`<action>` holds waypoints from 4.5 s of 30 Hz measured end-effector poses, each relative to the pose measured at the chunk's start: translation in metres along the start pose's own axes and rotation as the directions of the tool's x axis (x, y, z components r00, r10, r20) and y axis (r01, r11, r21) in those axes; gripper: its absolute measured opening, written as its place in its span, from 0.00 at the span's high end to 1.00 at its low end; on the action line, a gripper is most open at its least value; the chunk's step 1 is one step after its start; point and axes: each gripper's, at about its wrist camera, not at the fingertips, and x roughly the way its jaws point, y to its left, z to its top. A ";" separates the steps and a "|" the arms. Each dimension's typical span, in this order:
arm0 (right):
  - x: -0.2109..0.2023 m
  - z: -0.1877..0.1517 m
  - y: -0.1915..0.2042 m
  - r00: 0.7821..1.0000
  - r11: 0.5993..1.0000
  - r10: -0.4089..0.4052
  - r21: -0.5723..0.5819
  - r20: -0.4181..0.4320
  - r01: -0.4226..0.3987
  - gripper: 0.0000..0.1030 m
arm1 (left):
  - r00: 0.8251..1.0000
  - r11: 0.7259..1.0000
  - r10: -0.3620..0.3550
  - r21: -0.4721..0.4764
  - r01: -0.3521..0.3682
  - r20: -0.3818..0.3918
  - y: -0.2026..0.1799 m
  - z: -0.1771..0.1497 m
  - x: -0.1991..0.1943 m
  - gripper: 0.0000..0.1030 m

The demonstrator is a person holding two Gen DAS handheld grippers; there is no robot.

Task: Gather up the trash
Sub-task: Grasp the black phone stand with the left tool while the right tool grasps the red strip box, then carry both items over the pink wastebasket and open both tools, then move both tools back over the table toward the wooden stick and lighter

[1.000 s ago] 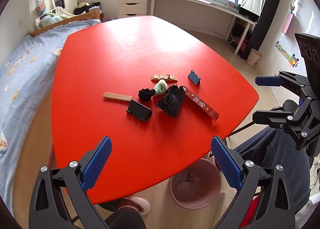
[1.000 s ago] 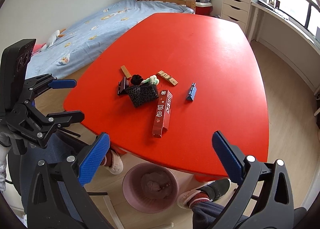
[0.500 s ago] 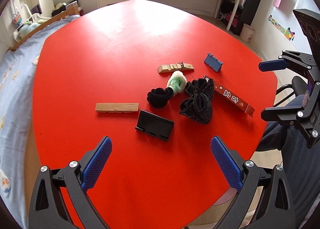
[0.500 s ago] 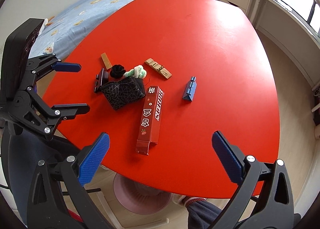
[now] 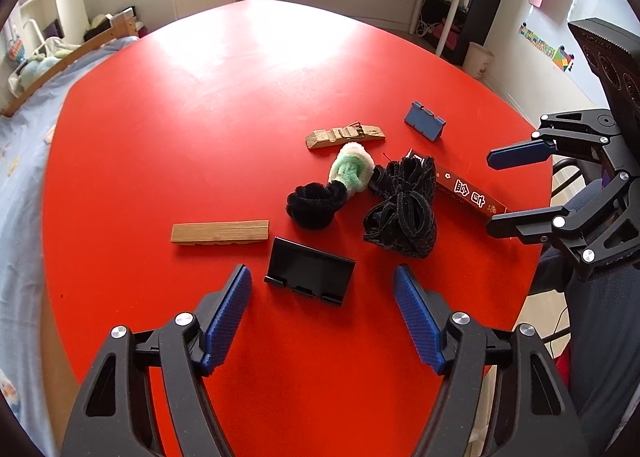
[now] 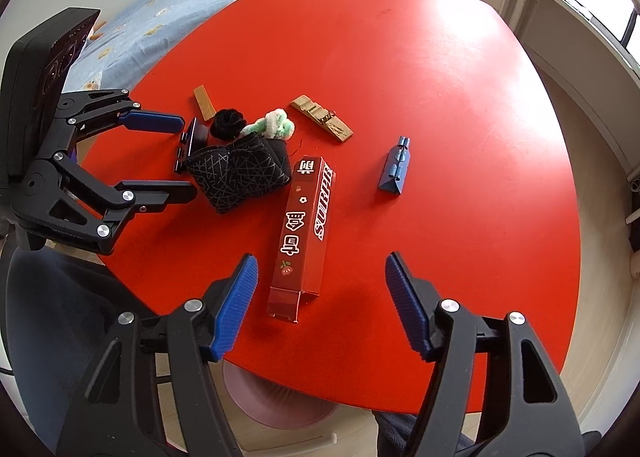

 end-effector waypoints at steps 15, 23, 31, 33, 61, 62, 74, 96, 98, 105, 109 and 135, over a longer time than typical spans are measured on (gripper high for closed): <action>-0.002 0.000 0.006 1.000 1.000 0.012 -0.010 0.022 -0.012 0.81 | 0.999 0.999 0.035 -0.041 -0.034 0.026 0.002 -0.001 -0.006 0.61; -0.015 -0.007 0.007 0.998 1.000 0.022 -0.019 0.054 -0.021 0.81 | 0.997 0.994 0.055 -0.095 -0.050 0.049 -0.001 -0.006 -0.021 0.61; -0.048 -0.023 0.005 0.994 0.999 0.032 -0.032 0.106 -0.029 0.81 | 0.994 0.989 0.080 -0.129 -0.069 0.081 -0.017 -0.011 -0.049 0.61; -0.058 -0.028 0.005 0.992 0.999 0.036 -0.034 0.123 -0.032 0.81 | 0.992 0.988 0.083 -0.135 -0.070 0.093 -0.025 -0.013 -0.058 0.61; -0.106 -0.134 0.032 0.989 0.992 0.109 -0.077 0.102 -0.101 0.81 | 0.995 0.995 -0.008 -0.101 0.018 0.102 -0.140 -0.074 -0.076 0.61; -0.104 -0.137 0.034 0.990 0.991 0.109 -0.081 0.093 -0.102 0.81 | 0.995 0.995 -0.015 -0.101 0.025 0.098 -0.142 -0.076 -0.075 0.61; -0.095 -0.153 0.036 0.988 0.988 0.143 -0.075 0.051 -0.139 0.81 | 0.997 0.994 -0.041 -0.097 0.047 0.063 -0.154 -0.085 -0.066 0.61; -0.091 -0.154 0.022 0.991 0.993 0.116 -0.010 0.069 -0.116 0.03 | 0.996 0.983 0.032 -0.183 -0.017 0.082 -0.137 -0.092 -0.074 0.07; -0.092 -0.153 0.022 0.990 0.993 0.119 -0.009 0.072 -0.119 0.03 | 0.996 0.983 0.033 -0.185 -0.017 0.083 -0.136 -0.092 -0.075 0.07; -0.102 -0.147 0.022 0.987 0.992 0.127 -0.006 0.097 -0.127 0.03 | 0.994 0.980 0.053 -0.195 -0.034 0.094 -0.131 -0.087 -0.088 0.07; -0.109 -0.140 0.019 0.985 0.992 0.127 0.001 0.113 -0.128 0.03 | 0.992 0.979 0.071 -0.199 -0.049 0.106 -0.124 -0.081 -0.098 0.07; -0.087 0.008 -0.042 0.992 0.994 0.048 0.096 0.119 -0.059 0.03 | 0.986 0.966 0.152 -0.220 -0.132 0.074 -0.011 0.014 -0.086 0.07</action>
